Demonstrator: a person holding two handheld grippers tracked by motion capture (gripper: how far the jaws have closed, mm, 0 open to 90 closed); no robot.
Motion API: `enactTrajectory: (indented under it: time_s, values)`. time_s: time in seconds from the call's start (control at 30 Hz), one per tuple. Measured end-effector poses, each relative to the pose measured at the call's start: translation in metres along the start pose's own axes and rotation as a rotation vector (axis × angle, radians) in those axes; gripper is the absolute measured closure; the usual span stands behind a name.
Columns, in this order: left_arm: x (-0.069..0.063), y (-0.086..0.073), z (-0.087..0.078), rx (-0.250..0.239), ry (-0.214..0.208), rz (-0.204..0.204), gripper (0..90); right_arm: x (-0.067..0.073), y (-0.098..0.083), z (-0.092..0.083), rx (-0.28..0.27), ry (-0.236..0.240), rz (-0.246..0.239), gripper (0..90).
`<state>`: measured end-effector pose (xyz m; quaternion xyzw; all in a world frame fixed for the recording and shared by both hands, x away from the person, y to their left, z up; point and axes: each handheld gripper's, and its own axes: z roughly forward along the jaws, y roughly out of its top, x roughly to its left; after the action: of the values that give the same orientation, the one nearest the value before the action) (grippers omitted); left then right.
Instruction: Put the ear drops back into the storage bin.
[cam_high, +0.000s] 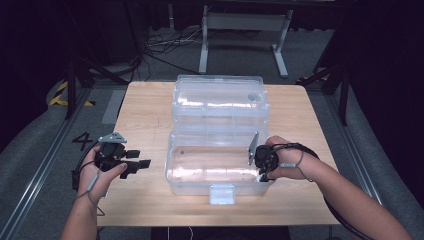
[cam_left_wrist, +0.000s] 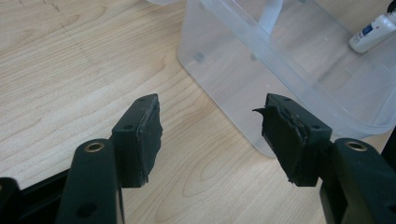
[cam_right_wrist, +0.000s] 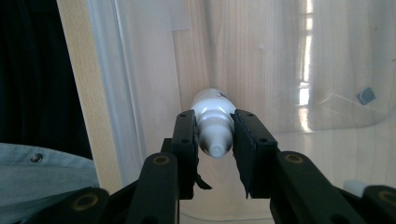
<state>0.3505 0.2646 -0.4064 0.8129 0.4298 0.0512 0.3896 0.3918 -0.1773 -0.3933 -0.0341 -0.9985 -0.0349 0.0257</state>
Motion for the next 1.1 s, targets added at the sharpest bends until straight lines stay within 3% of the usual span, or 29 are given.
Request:
enactTrajectory:
  time_s: [0.27,0.5,0.63,0.73,0.87,1.1]
  values:
    - [0.0,0.0,0.0,0.001,-0.001,0.003,37.7,0.002,-0.001,-0.007,-0.013,-0.005,0.0,67.4]
    - [0.0,0.001,0.0,-0.001,-0.001,0.005,37.6,0.006,-0.004,-0.025,-0.066,-0.029,0.011,65.7]
    - [-0.001,0.002,-0.001,-0.008,-0.004,0.002,37.6,0.011,-0.005,-0.036,-0.123,-0.028,0.031,63.8]
    - [-0.003,0.005,-0.001,-0.017,-0.005,0.005,37.6,0.018,-0.003,-0.041,-0.208,0.012,0.027,63.7]
    - [-0.006,0.008,0.0,-0.022,-0.012,0.014,37.3,0.026,0.001,-0.036,-0.246,0.032,0.024,63.2]
    - [-0.007,0.012,0.0,-0.036,-0.025,0.019,36.8,0.028,0.002,-0.02,-0.294,0.031,0.016,63.3]
